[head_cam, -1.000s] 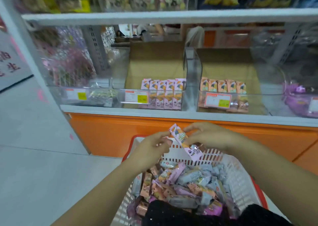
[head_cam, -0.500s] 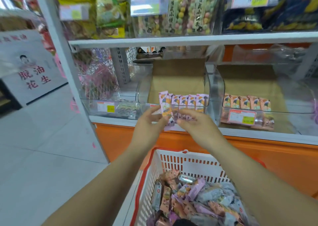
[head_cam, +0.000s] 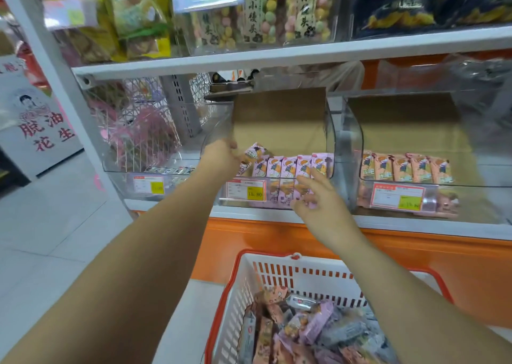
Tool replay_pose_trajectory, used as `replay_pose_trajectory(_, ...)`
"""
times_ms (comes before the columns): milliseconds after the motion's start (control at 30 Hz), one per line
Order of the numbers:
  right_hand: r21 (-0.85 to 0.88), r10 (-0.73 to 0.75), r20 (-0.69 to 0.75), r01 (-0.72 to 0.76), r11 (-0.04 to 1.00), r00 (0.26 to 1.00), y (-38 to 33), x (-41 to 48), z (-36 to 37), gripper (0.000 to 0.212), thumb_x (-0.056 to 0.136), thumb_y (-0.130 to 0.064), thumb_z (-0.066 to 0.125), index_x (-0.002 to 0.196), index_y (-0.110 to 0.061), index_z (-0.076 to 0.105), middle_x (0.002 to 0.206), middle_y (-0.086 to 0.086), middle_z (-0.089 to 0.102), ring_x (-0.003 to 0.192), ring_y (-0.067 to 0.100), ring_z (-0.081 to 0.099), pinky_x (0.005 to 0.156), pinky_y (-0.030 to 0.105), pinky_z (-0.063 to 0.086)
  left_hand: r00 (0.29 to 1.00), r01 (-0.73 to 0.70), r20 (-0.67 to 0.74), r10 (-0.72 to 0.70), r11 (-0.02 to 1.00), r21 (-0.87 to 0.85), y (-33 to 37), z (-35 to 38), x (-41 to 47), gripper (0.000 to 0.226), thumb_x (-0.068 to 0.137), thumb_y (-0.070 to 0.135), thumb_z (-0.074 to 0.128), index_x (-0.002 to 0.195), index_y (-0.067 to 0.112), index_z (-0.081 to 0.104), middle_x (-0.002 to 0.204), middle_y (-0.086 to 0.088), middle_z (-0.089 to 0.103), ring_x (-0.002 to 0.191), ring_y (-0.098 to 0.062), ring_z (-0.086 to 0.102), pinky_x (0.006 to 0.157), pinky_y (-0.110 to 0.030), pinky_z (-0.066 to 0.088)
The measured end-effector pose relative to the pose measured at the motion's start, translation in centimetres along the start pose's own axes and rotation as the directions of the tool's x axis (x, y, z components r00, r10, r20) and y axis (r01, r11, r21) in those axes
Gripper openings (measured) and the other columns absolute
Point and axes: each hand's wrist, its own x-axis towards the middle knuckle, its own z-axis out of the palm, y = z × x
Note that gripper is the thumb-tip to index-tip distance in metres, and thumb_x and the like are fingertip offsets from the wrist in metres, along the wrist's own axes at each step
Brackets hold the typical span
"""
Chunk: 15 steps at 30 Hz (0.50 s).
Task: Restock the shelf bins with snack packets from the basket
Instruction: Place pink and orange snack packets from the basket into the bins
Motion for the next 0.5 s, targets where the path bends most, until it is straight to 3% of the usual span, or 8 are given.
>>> replay_pose_trajectory(100,-0.016,-0.006,-0.001,0.006,1.000,1.000,0.4,0.2,0.0,0.051,0.091,-0.016,0.061,0.139,-0.022,0.046,0.155,-0.010,0.020,0.132,0.022,0.042,0.107,0.045,0.038,1.000,0.017,0.009,-0.018,1.000,0.016,0.2,1.0,0.7,0.036,0.095,0.021,0.055,0.130,0.013,0.055,0.121,-0.015,0.061,0.103,-0.032,0.062,0.084,-0.031,0.050)
replay_pose_trajectory(233,0.003,-0.010,0.000,0.010,1.000,1.000,0.6,0.3,-0.1,0.050,0.091,-0.016,0.061,0.138,-0.023,0.047,0.155,-0.010,0.022,0.131,0.021,0.043,0.107,0.044,0.039,0.996,0.033,0.080,-0.050,0.979,0.203,0.4,1.4,1.2,0.034,0.095,0.011,0.050,0.129,0.006,0.056,0.127,-0.016,0.058,0.106,-0.031,0.059,0.080,-0.028,0.045)
replay_pose_trajectory(333,-0.005,-0.020,0.007,0.020,1.000,1.000,0.7,0.3,-0.2,0.050,0.091,-0.017,0.061,0.139,-0.024,0.046,0.154,-0.011,0.021,0.130,0.019,0.044,0.107,0.043,0.039,0.987,-0.013,0.156,-0.044,0.938,0.346,0.7,1.4,1.2,0.034,0.093,0.008,0.048,0.125,-0.001,0.056,0.124,-0.018,0.059,0.107,-0.031,0.058,0.088,-0.034,0.049)
replay_pose_trajectory(500,-0.006,-0.015,0.015,0.016,1.000,1.000,0.5,0.3,-0.3,0.051,0.091,-0.017,0.061,0.139,-0.025,0.046,0.154,-0.011,0.021,0.130,0.017,0.044,0.107,0.041,0.039,0.976,-0.057,0.214,-0.029,0.921,0.386,0.7,1.5,1.2,0.037,0.094,0.001,0.040,0.128,0.000,0.054,0.124,-0.020,0.057,0.108,-0.032,0.058,0.092,-0.038,0.050)
